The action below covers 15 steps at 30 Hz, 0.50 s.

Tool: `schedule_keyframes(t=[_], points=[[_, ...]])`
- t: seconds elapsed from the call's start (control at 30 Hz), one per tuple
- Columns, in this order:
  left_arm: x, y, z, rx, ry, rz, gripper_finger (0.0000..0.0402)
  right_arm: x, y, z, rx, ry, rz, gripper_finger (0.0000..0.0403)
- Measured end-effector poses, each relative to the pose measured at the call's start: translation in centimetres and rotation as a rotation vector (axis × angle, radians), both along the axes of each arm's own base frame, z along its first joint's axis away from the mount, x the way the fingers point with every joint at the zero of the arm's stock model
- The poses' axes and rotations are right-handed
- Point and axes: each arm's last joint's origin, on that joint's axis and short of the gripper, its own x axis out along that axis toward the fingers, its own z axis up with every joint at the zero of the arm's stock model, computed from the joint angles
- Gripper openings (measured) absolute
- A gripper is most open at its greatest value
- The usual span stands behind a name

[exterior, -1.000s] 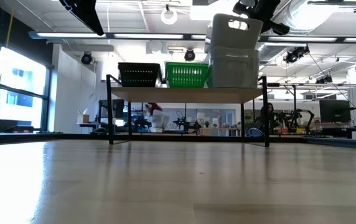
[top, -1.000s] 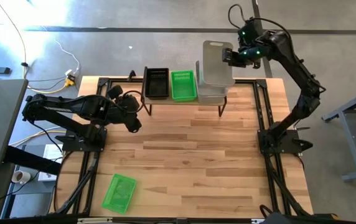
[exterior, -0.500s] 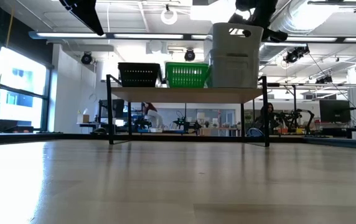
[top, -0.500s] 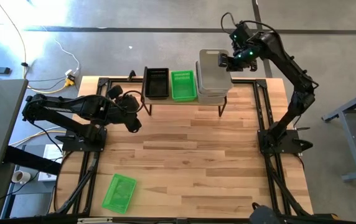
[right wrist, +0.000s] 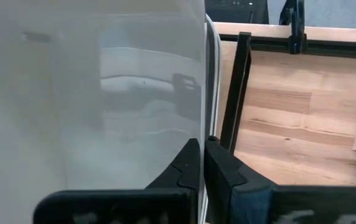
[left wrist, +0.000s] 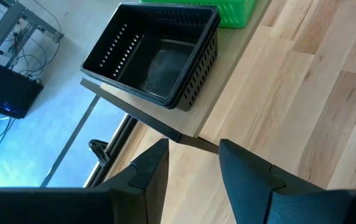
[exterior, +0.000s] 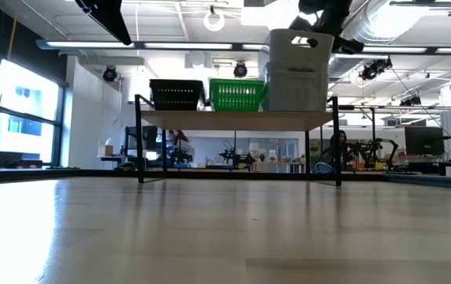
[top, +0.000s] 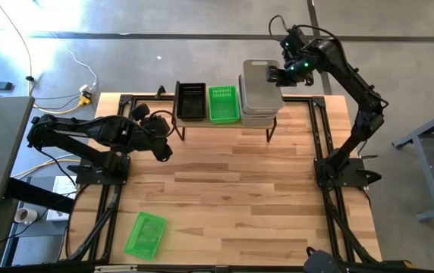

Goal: Stack baskets on shelf by color
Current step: Stack the gray bin on top of the stacked gray bins on the shelf

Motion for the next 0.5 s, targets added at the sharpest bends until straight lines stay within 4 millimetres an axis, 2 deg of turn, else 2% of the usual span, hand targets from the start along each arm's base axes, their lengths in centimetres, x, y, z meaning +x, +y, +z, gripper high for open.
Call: schedule_keyframes(t=[0.5], points=[[0.00,0.00,0.00,0.000,0.000,0.000,0.0131,0.35,0.01,0.11,-0.029,-0.012,0.026,0.0001]])
